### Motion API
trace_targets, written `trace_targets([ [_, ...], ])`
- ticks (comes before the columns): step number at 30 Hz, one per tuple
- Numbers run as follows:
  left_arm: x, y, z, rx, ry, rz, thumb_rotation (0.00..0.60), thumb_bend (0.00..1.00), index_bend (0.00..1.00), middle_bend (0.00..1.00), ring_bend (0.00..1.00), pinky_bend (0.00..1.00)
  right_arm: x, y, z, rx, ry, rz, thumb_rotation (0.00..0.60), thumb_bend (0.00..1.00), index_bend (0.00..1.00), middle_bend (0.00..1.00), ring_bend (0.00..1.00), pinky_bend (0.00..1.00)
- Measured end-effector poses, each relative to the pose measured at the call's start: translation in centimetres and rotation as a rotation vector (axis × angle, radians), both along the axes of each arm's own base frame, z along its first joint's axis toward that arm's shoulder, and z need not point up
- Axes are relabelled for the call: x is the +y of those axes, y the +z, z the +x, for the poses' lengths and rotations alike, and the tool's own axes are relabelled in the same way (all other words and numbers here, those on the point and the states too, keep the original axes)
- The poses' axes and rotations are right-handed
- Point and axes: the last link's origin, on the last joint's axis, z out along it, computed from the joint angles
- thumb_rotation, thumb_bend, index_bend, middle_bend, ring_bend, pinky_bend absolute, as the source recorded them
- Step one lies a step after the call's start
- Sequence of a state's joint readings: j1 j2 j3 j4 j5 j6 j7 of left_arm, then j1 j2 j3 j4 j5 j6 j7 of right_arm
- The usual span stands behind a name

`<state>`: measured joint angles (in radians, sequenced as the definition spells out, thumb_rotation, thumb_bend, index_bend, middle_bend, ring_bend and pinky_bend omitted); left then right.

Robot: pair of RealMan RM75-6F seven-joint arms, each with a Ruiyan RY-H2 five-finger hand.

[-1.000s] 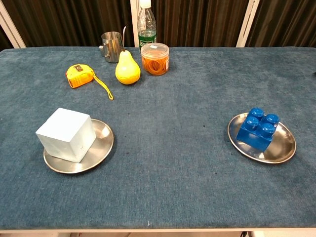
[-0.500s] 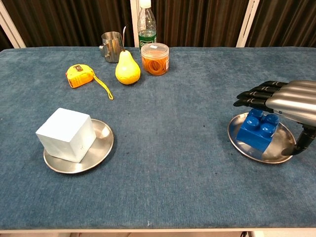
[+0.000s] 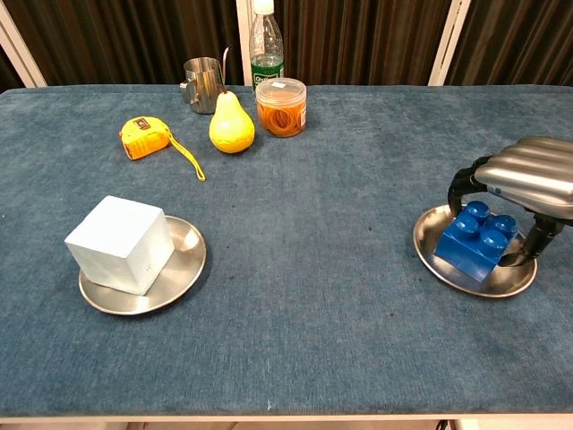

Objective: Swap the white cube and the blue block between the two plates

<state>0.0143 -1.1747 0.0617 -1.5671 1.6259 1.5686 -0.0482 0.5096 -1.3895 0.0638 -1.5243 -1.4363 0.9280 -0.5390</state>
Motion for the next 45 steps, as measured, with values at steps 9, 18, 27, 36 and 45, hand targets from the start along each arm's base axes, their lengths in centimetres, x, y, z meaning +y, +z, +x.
trace_targets([
  [9, 0.0, 0.0, 0.0, -0.008, -0.002, 0.002, 0.6, 0.06, 0.0, 0.0, 0.0, 0.05, -0.4, 0.5, 0.7, -0.064, 0.023, -0.066, 0.6, 0.28, 0.75, 0.59, 0.57, 0.64],
  [18, 0.1, -0.1, 0.0, -0.002, -0.003, -0.003, 0.6, 0.06, 0.0, 0.0, 0.0, 0.05, -1.6, 0.4, 6.6, -0.16, 0.1, -0.095, 0.6, 0.28, 0.72, 0.59, 0.57, 0.63],
  [27, 0.3, 0.2, -0.2, -0.001, 0.005, -0.005, 0.6, 0.06, 0.0, 0.0, 0.0, 0.05, -2.9, -7.1, 14.4, -0.065, 0.159, -0.082, 0.6, 0.28, 0.5, 0.49, 0.43, 0.58],
  [36, 0.2, 0.5, -0.3, -0.011, 0.0, -0.008, 0.6, 0.06, 0.0, 0.0, 0.0, 0.05, -3.5, -10.8, 17.0, -0.018, 0.125, -0.048, 0.6, 0.28, 0.0, 0.05, 0.07, 0.38],
  [45, 0.2, -0.1, 0.0, -0.005, -0.017, -0.047, 0.6, 0.06, 0.0, 0.0, 0.0, 0.05, -2.1, -6.7, 15.6, -0.097, 0.086, 0.001, 0.6, 0.27, 0.0, 0.0, 0.0, 0.24],
])
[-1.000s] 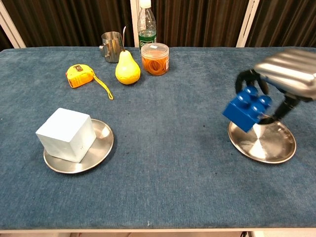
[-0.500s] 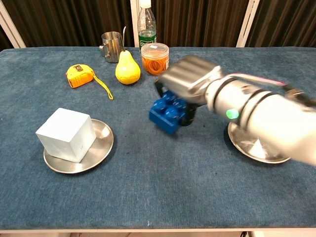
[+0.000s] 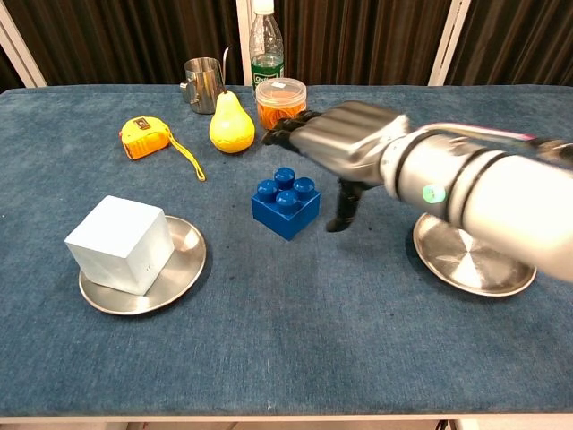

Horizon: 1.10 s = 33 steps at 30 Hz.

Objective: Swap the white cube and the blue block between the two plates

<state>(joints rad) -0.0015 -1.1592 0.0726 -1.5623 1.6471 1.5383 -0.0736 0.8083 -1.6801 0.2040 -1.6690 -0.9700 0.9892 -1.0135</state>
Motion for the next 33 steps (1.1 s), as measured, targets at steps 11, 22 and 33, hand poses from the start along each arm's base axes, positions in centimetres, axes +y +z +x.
trace_targets([
  [11, 1.9, -3.3, 3.1, 0.031, -0.156, -0.158, 0.6, 0.06, 0.0, 0.0, 0.0, 0.05, 8.7, 11.9, -13.1, -0.003, 0.001, -0.271, 0.6, 0.27, 0.0, 0.0, 0.0, 0.0],
  [22, 6.8, -11.2, 11.9, 0.162, -0.335, -0.38, 0.6, 0.08, 0.0, 0.0, 0.0, 0.05, 19.5, 18.7, -25.5, -0.101, -0.25, -0.365, 0.6, 0.27, 0.0, 0.0, 0.0, 0.0],
  [33, 10.5, -15.3, 15.4, 0.188, -0.3, -0.4, 0.6, 0.23, 0.13, 0.06, 0.09, 0.2, 19.5, 19.1, -25.3, -0.089, -0.273, -0.327, 0.6, 0.27, 0.0, 0.0, 0.0, 0.0],
])
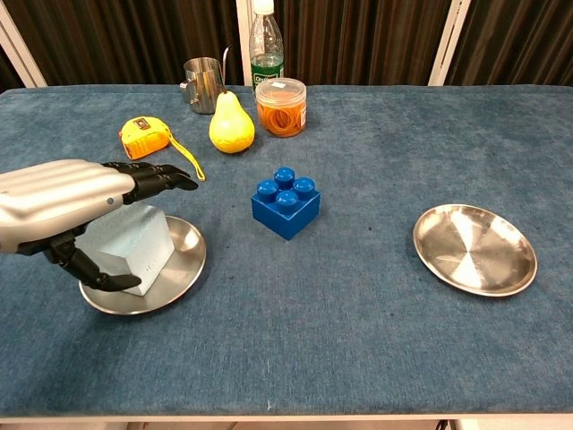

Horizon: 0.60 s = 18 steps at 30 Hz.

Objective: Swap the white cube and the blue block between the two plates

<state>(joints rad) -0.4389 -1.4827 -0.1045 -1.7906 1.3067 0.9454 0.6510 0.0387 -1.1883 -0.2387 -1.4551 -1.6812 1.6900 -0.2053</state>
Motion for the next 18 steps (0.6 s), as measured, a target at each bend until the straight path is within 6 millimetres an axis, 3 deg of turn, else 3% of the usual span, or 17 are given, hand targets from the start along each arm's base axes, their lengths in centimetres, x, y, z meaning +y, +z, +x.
trace_targets([
  [4, 0.4, -0.2, -0.1, 0.047, 0.017, 0.013, 0.6, 0.29, 0.25, 0.2, 0.22, 0.3, 0.0, 0.1, 0.0, 0.0, -0.003, 0.001, 0.6, 0.27, 0.0, 0.0, 0.0, 0.0],
  [9, 0.6, -0.1, 0.1, 0.054, 0.029, 0.049, 0.6, 0.38, 0.47, 0.45, 0.45, 0.51, 0.0, 0.2, -0.1, 0.002, -0.006, -0.003, 0.6, 0.27, 0.0, 0.0, 0.0, 0.0],
  [12, 0.6, 0.0, 0.4, 0.044, 0.02, 0.067, 0.6, 0.43, 0.53, 0.51, 0.51, 0.58, 0.0, 0.1, 0.0, 0.003, -0.006, 0.001, 0.6, 0.27, 0.0, 0.0, 0.0, 0.0],
  [18, 0.6, 0.6, 2.1, -0.013, -0.026, 0.123, 0.6, 0.47, 0.57, 0.55, 0.55, 0.62, 0.0, 0.2, -0.1, 0.002, -0.01, 0.004, 0.6, 0.27, 0.0, 0.0, 0.0, 0.0],
])
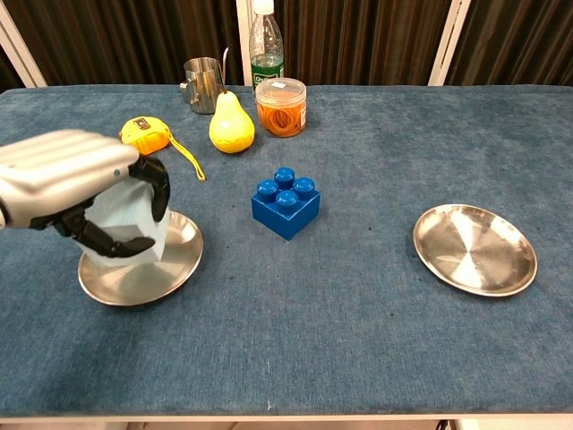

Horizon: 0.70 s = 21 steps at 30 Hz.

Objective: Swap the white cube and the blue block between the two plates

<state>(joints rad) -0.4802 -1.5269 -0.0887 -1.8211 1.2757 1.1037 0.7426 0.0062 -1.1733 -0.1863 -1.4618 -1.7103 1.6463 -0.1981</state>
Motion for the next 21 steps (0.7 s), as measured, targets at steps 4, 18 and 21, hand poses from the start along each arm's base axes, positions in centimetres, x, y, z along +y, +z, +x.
trace_targets([
  [4, -0.3, 0.3, 2.2, -0.05, -0.05, 0.004, 0.6, 0.47, 0.57, 0.55, 0.55, 0.62, -0.1, 0.0, 0.0, 0.0, -0.001, -0.002, 0.6, 0.27, 0.0, 0.0, 0.0, 0.0],
  [18, -1.6, -7.7, 11.1, -0.14, -0.179, -0.142, 0.6, 0.41, 0.57, 0.51, 0.53, 0.62, -0.5, 0.3, -0.1, -0.013, -0.016, 0.008, 0.6, 0.27, 0.0, 0.0, 0.0, 0.0],
  [21, -1.2, -9.7, 12.3, -0.144, -0.188, -0.142, 0.6, 0.38, 0.53, 0.46, 0.49, 0.61, -0.7, 0.4, -0.3, -0.015, -0.024, 0.014, 0.6, 0.27, 0.0, 0.0, 0.0, 0.0],
])
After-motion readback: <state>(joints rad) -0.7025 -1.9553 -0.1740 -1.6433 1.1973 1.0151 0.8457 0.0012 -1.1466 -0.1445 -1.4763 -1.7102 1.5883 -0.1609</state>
